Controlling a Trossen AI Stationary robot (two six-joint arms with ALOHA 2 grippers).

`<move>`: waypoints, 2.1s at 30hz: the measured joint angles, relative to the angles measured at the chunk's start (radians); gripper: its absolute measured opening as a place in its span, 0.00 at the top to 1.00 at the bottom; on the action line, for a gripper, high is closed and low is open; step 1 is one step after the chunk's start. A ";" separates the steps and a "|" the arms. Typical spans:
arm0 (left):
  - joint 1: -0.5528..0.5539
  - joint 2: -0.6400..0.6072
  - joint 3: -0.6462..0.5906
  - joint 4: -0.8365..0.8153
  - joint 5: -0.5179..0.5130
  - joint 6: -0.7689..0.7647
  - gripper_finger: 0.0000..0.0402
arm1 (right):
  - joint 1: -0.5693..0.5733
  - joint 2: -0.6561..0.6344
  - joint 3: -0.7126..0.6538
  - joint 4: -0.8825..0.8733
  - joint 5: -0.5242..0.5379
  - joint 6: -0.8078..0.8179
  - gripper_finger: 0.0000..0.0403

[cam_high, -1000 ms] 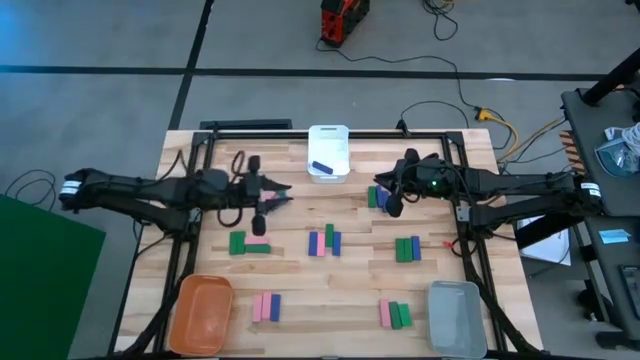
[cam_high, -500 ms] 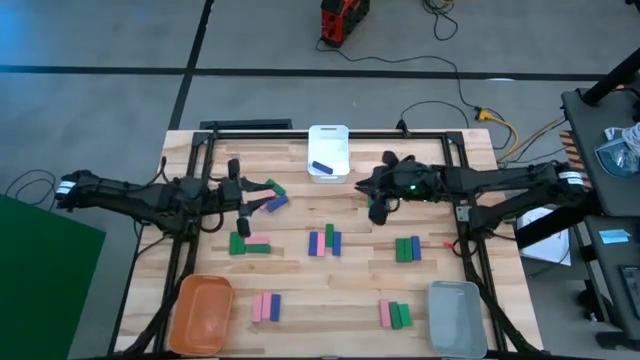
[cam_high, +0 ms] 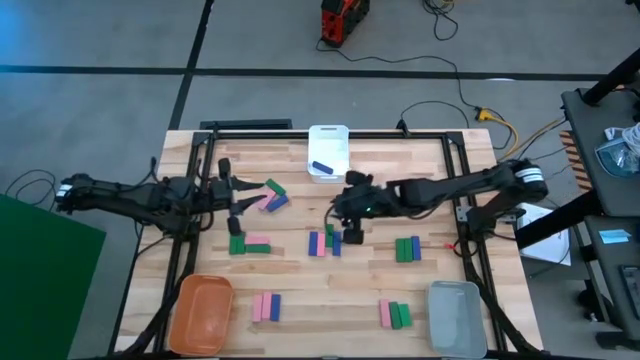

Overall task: Sort blocks
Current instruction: Put the green block into the gray bin

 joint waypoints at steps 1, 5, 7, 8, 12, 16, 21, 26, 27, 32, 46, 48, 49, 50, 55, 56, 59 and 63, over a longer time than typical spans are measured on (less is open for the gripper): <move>0.000 -0.010 0.000 -0.019 0.000 0.000 0.76 | 0.003 0.016 0.010 -0.008 0.000 0.014 0.53; 0.000 -0.056 0.000 -0.091 -0.012 0.012 0.76 | 0.003 0.067 0.059 -0.090 0.001 0.075 0.40; 0.000 -0.076 0.000 -0.134 -0.047 0.020 0.76 | 0.004 0.092 0.079 -0.120 0.001 0.092 0.34; 0.000 -0.085 0.000 -0.149 -0.067 0.021 0.76 | 0.005 0.104 0.086 -0.129 0.002 0.093 0.31; 0.000 -0.114 0.000 -0.191 -0.128 0.023 0.76 | 0.009 0.147 0.104 -0.135 0.000 0.085 0.19; 0.000 -0.138 0.001 -0.200 -0.130 0.026 0.76 | 0.011 0.183 0.107 -0.144 0.000 0.072 0.11; 0.000 -0.156 0.000 -0.200 -0.131 0.034 0.76 | 0.011 0.217 0.106 -0.166 0.000 0.073 0.08; 0.000 -0.159 0.001 -0.202 -0.130 0.034 0.76 | 0.011 0.250 0.106 -0.175 0.000 0.102 0.08; 0.000 -0.158 0.001 -0.202 -0.131 0.034 0.76 | 0.011 0.259 0.106 -0.174 0.000 0.110 0.08; 0.000 -0.155 0.001 -0.207 -0.130 0.034 0.76 | 0.011 0.298 0.106 -0.167 0.000 0.134 0.08; 0.000 -0.152 0.000 -0.212 -0.130 0.026 0.76 | 0.011 0.348 0.107 -0.119 -0.002 0.159 0.09; 0.000 -0.152 0.000 -0.212 -0.130 0.026 0.76 | 0.011 0.347 0.109 -0.101 -0.001 0.162 0.09; 0.000 -0.152 0.000 -0.212 -0.130 0.026 0.76 | 0.011 0.346 0.109 -0.095 -0.001 0.158 0.09; 0.000 -0.152 0.000 -0.212 -0.130 0.026 0.76 | 0.011 0.346 0.109 -0.086 -0.001 0.152 0.09; 0.000 -0.152 -0.001 -0.222 -0.130 0.026 0.76 | 0.011 0.346 0.108 -0.087 -0.002 0.152 0.09; 0.000 -0.152 -0.001 -0.222 -0.130 0.026 0.76 | 0.011 0.346 0.108 -0.089 -0.002 0.152 0.09; 0.000 -0.152 -0.001 -0.223 -0.130 0.026 0.76 | 0.010 0.346 0.108 -0.089 -0.002 0.169 0.09; 0.000 -0.152 -0.001 -0.223 -0.130 0.026 0.76 | 0.008 0.346 0.108 -0.103 -0.003 0.174 0.07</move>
